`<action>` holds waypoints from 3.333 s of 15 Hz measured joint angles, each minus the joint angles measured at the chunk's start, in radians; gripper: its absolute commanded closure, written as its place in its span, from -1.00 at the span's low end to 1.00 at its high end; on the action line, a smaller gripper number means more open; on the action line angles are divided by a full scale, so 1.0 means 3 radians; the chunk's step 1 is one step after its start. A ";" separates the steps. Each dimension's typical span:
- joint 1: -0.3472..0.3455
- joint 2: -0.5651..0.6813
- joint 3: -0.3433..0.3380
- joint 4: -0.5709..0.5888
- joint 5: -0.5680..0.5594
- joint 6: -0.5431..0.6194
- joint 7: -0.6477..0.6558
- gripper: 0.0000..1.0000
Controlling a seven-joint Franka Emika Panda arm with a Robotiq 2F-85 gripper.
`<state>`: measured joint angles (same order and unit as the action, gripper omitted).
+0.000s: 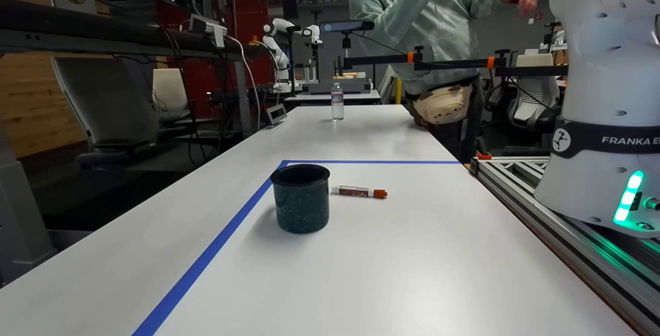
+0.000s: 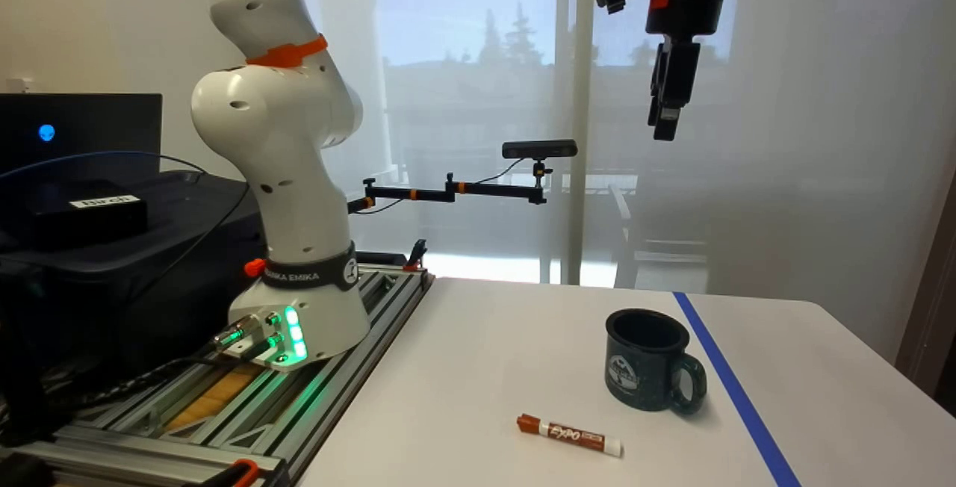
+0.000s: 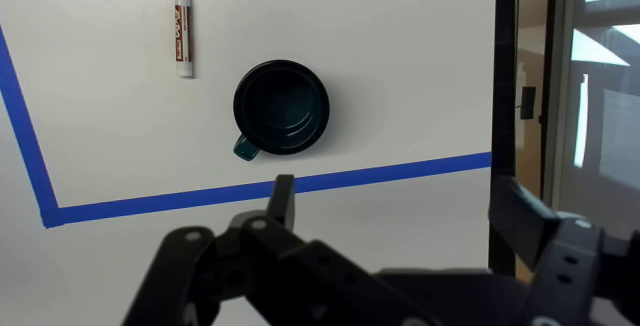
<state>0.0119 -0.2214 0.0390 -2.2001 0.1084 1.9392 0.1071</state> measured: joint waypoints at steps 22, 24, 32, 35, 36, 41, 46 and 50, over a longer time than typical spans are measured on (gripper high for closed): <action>-0.0018 0.0242 -0.0161 0.0143 0.0189 -0.0330 -0.0070 -1.00; -0.0025 0.0294 -0.0170 0.0191 0.0189 -0.0330 -0.0070 -1.00; -0.0027 0.0482 -0.0181 0.0288 0.0189 -0.0268 -0.0070 -1.00; -0.0027 0.0535 -0.0181 0.0322 0.0189 -0.0257 -0.0074 -1.00; -0.0027 0.0549 -0.0181 0.0334 0.0189 -0.0257 -0.0080 -1.00; -0.0027 0.0579 -0.0181 0.0357 0.0188 -0.0246 -0.0115 -1.00; -0.0027 0.0590 -0.0181 0.0357 0.0188 -0.0245 -0.0189 -1.00; -0.0027 0.0616 -0.0181 0.0357 0.0188 -0.0245 -0.0218 -1.00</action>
<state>0.0038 -0.0364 -0.0153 -2.0930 0.1648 1.8656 0.0418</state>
